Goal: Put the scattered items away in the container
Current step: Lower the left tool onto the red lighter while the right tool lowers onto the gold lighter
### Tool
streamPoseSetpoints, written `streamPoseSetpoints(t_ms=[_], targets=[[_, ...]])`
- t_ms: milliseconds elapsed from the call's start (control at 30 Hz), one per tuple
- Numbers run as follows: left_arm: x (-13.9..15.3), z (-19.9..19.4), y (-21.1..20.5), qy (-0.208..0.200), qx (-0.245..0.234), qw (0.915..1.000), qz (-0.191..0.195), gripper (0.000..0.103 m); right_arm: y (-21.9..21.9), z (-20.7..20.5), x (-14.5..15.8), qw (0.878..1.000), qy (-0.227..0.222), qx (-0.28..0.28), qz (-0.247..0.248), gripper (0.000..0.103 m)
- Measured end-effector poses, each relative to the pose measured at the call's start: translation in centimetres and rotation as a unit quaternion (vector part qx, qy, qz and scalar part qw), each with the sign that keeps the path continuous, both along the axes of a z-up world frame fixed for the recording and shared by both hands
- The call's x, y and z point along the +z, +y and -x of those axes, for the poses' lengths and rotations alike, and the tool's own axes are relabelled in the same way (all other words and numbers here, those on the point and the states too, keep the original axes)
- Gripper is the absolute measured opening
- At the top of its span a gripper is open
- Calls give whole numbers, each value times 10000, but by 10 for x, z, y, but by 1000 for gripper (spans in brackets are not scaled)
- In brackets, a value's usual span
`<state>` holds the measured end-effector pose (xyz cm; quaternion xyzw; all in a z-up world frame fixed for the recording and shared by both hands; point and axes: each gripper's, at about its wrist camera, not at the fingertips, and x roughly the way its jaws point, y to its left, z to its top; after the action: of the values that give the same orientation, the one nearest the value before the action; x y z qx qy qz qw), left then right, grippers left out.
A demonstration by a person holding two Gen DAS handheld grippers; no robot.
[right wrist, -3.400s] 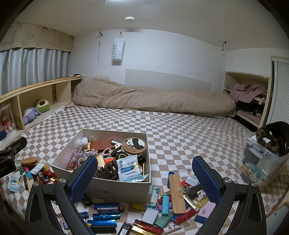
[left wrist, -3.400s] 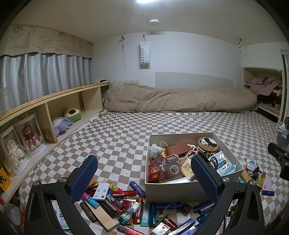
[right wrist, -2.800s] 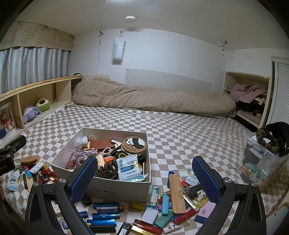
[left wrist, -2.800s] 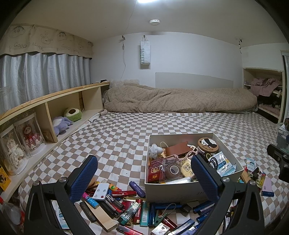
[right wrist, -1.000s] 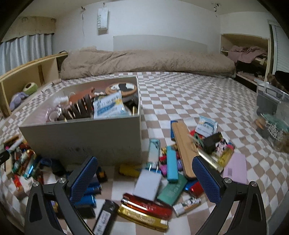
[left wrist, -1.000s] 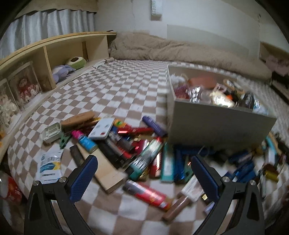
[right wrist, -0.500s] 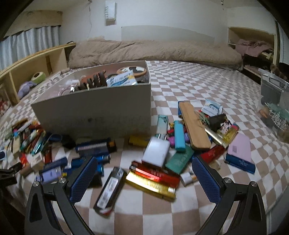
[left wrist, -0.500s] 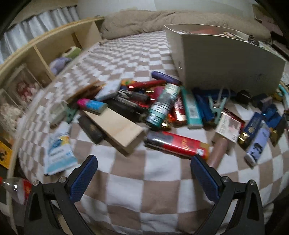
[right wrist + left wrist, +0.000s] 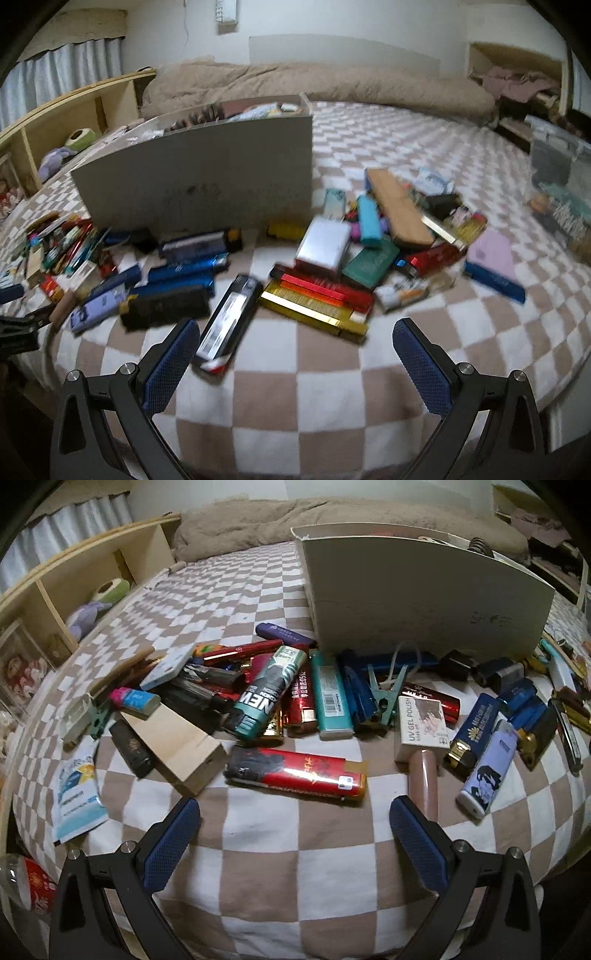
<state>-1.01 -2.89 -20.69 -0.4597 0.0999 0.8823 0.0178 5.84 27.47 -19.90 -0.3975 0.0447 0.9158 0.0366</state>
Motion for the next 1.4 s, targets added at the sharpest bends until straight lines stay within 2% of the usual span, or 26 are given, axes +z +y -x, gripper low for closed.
streamPoseSetpoints(t_ms=[100, 200, 367, 433, 600, 733, 867, 1000, 1167, 1300, 1400], targets=[[0, 7, -2, -83, 102, 9998, -177, 103, -3, -1, -1, 9987, -18, 317, 403, 103], [-1, 9, 0, -103, 95, 9998, -163, 103, -2, 2, -1, 9937, -27, 578, 956, 103], [0, 15, 4, -166, -211, 9996, -5, 103, 18, 16, -12, 9793, -376, 363, 1956, 103], [0, 19, 6, -197, -405, 9989, 102, 103, 23, 20, -14, 9768, -422, 246, 2084, 103], [-2, 27, 4, -365, -747, 9965, -17, 103, 28, 23, -12, 9832, -371, 44, 1789, 103], [-4, 30, 1, -421, -777, 9958, -227, 103, 34, 25, -14, 9858, -429, -69, 1620, 103], [-5, 26, 1, -309, -760, 9962, -287, 103, 30, 25, -12, 9949, -513, -188, 851, 103], [-5, 23, 0, -228, -701, 9965, -383, 103, 29, 28, -17, 9964, -726, -278, 347, 103], [-6, 22, -1, -138, -647, 9969, -435, 103, 27, 30, -19, 9956, -789, -462, 208, 102], [-7, 23, -1, -36, -623, 9971, -426, 103, 25, 35, -21, 9944, -857, -611, 28, 96], [-7, 25, -1, 9, -576, 9974, -428, 103, 26, 39, -21, 9942, -814, -679, 158, 87]])
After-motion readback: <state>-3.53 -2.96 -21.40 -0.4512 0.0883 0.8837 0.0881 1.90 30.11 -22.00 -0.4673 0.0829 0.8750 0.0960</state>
